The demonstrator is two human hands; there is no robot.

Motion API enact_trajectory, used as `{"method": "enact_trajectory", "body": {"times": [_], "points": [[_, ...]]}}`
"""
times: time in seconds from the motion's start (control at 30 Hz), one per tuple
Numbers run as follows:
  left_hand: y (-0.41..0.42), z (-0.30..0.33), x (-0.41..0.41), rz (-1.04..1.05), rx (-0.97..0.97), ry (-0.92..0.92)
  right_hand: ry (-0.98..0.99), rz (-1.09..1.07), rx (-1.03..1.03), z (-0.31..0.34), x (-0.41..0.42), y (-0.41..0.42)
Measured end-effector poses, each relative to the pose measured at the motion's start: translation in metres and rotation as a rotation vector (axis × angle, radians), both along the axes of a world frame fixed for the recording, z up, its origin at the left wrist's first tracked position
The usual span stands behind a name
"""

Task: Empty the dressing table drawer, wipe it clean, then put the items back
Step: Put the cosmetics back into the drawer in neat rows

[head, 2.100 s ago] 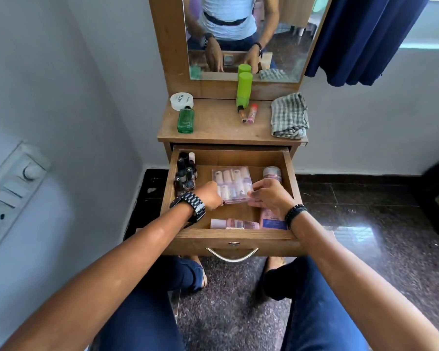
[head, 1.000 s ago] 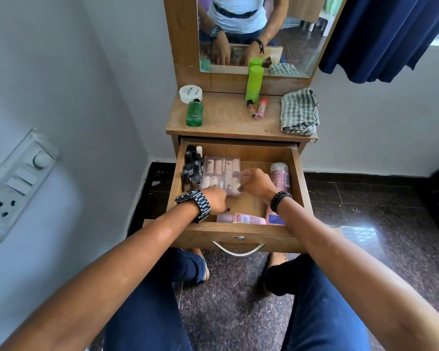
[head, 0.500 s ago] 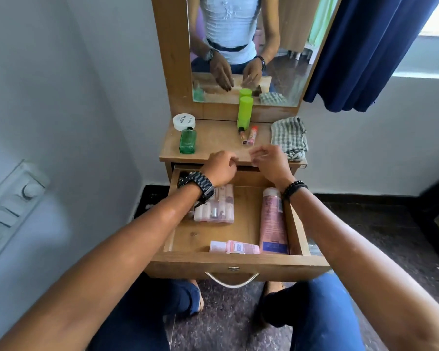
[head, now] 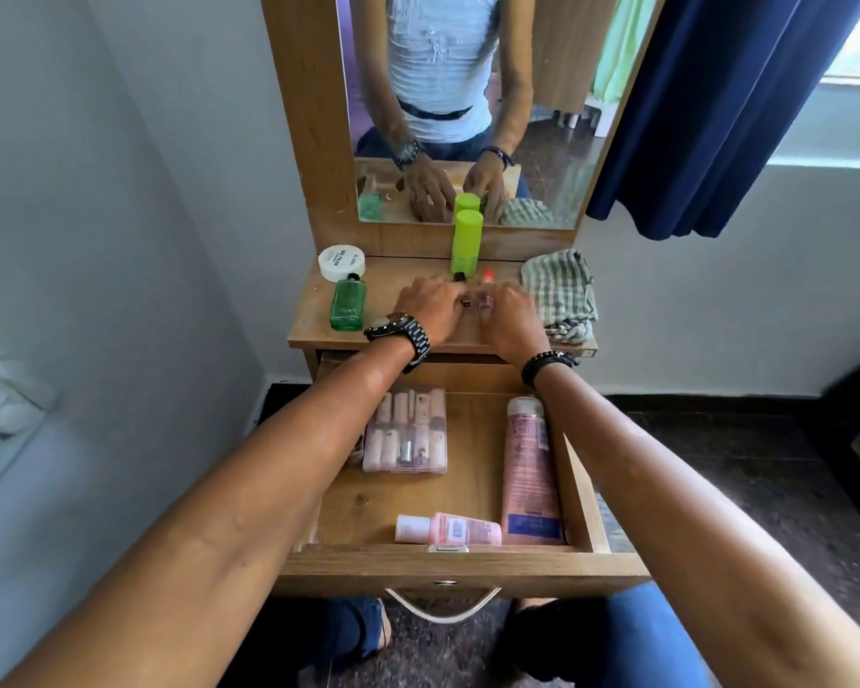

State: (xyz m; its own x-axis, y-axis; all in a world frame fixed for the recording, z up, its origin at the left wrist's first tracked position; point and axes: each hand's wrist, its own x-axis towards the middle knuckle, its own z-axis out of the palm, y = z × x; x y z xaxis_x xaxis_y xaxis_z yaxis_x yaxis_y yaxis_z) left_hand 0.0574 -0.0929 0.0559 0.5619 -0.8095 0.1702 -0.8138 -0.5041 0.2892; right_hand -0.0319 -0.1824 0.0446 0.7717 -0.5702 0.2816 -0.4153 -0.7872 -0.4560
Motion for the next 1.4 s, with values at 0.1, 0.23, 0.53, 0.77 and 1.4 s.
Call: {"method": "enact_trajectory", "body": {"times": [0.1,0.23,0.53,0.77,1.4], "points": [[0.000,-0.002,-0.001,0.041,-0.094,0.014,-0.053,-0.047,0.003,0.000,-0.003,0.003],[-0.006,0.001,-0.003,0.078,-0.152,0.017,-0.063,-0.075,0.043,0.003,-0.008,0.006],[-0.021,0.002,-0.007,0.133,-0.177,0.144,-0.117,-0.199,0.238,0.012,-0.018,0.003],[-0.014,0.003,-0.008,0.159,-0.171,0.114,-0.238,-0.272,0.418,0.016,-0.032,0.009],[0.181,-0.038,-0.069,-0.133,0.379,0.158,0.137,0.207,0.894,-0.025,-0.124,0.064]]}}
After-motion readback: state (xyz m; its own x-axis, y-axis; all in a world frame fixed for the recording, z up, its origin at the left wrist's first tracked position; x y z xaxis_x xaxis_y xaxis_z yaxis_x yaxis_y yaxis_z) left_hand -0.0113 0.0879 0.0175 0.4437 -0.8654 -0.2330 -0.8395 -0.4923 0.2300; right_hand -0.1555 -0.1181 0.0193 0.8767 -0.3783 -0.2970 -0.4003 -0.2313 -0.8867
